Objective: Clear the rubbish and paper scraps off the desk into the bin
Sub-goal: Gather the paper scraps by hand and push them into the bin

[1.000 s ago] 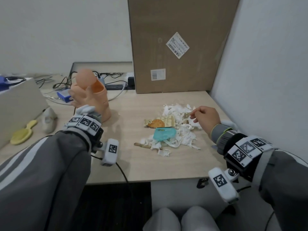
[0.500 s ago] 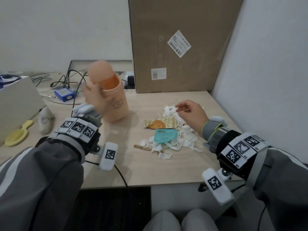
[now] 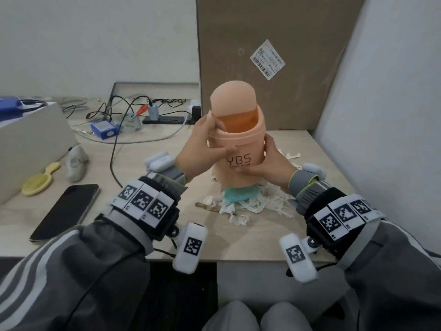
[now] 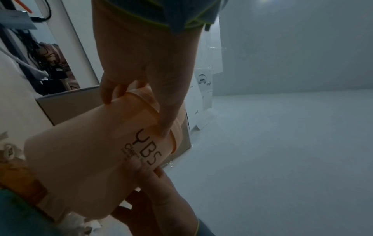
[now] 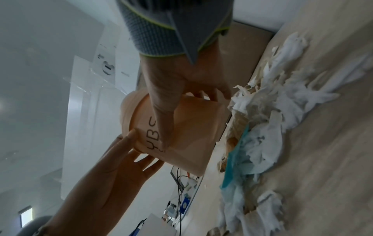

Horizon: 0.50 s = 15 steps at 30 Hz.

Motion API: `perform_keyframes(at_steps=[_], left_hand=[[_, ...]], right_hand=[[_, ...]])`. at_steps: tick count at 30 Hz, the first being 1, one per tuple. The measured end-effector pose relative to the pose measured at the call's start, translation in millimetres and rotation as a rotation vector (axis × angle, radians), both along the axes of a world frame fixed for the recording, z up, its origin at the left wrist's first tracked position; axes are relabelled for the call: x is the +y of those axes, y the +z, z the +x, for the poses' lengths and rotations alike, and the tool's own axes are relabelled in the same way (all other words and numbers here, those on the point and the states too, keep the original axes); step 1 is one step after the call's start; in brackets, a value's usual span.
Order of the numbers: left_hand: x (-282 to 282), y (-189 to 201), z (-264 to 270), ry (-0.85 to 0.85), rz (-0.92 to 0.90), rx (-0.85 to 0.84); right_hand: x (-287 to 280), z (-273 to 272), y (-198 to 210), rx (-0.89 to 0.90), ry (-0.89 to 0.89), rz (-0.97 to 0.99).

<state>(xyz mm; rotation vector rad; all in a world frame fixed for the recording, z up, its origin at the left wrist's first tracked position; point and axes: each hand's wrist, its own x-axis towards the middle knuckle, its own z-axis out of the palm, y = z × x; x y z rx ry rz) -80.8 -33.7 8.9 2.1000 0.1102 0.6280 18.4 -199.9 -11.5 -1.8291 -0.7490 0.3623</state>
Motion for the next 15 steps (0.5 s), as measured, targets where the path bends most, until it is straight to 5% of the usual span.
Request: perform_keyframes(at_steps=[7, 15], left_hand=[[2.2, -11.8, 19.0, -0.007, -0.134, -0.073], [16.2, -43.4, 40.2, -0.068, -0.226, -0.107]], right_hand=[[0.8, 12.9, -3.9, 0.044, -0.047, 0.142], [12.0, 36.6, -14.7, -0.042, 0.102, 0.136]])
